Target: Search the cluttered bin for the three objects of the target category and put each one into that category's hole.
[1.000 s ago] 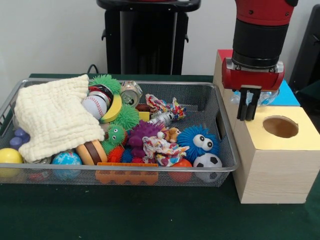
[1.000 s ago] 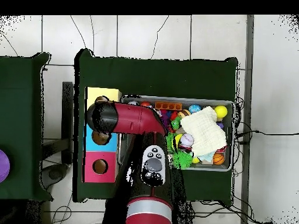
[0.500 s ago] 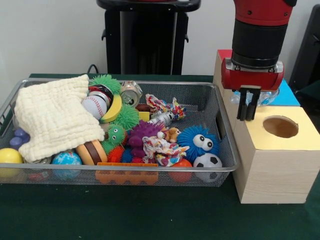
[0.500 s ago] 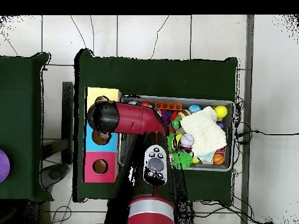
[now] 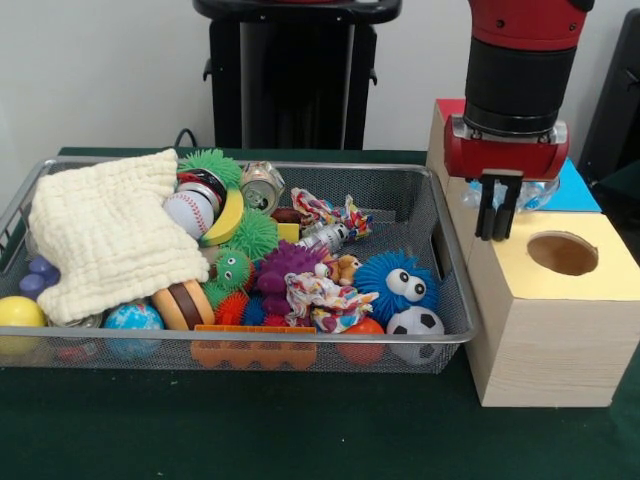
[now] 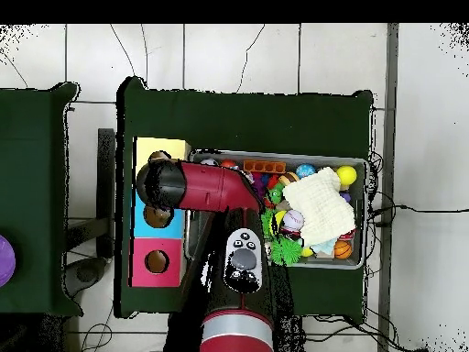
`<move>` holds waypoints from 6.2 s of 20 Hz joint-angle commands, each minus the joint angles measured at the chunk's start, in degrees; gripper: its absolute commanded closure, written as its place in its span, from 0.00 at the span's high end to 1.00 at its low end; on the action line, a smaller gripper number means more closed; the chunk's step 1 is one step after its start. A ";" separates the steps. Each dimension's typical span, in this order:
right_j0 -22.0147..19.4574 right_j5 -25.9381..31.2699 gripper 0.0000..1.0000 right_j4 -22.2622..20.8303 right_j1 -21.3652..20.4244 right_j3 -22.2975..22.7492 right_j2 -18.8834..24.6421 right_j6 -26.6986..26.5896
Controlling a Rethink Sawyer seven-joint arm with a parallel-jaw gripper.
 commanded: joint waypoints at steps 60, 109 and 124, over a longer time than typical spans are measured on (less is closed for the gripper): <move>1.39 -6.76 0.00 -1.56 -1.79 21.33 5.38 5.56; -20.67 -22.66 1.00 -29.21 12.11 15.65 10.47 -3.72; -19.29 -32.80 1.00 -32.78 28.43 3.43 10.70 3.47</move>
